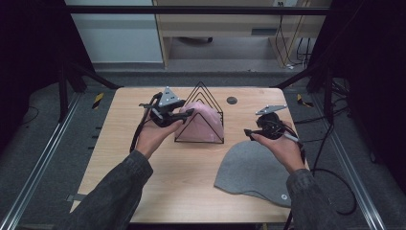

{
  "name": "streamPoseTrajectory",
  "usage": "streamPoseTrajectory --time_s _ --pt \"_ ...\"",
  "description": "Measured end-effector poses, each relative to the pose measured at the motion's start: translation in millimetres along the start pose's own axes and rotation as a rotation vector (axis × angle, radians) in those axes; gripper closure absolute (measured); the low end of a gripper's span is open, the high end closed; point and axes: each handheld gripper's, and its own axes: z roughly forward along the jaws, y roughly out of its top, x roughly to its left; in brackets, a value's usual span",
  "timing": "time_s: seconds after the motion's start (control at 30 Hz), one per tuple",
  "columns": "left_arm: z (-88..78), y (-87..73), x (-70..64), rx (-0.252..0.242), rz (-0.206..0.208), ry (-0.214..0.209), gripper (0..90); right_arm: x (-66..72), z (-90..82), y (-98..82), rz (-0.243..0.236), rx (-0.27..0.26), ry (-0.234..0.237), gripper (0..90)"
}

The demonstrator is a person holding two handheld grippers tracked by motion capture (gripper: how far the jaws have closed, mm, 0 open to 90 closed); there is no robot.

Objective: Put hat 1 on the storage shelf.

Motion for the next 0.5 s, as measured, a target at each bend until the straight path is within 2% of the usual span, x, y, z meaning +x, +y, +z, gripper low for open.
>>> streamPoseTrajectory --time_s 0.13,0.23,0.33,0.5 --pt "-12.7 -5.4 -4.8 0.008 0.027 0.022 37.0 -6.0 -2.1 -8.1 0.018 0.005 -0.015 32.8" --pt "-25.1 -14.8 -7.8 0.016 0.008 0.014 28.6 -10.1 -3.7 -16.9 0.032 0.012 -0.026 30.3" --pt "-37.1 -30.0 -10.5 0.034 0.003 0.021 23.1 -13.2 -5.2 -25.7 0.045 0.022 -0.032 28.4" --pt "-54.5 -59.8 -11.0 0.11 0.007 0.034 14.7 -21.2 -9.3 -40.7 0.091 0.026 -0.03 25.9"
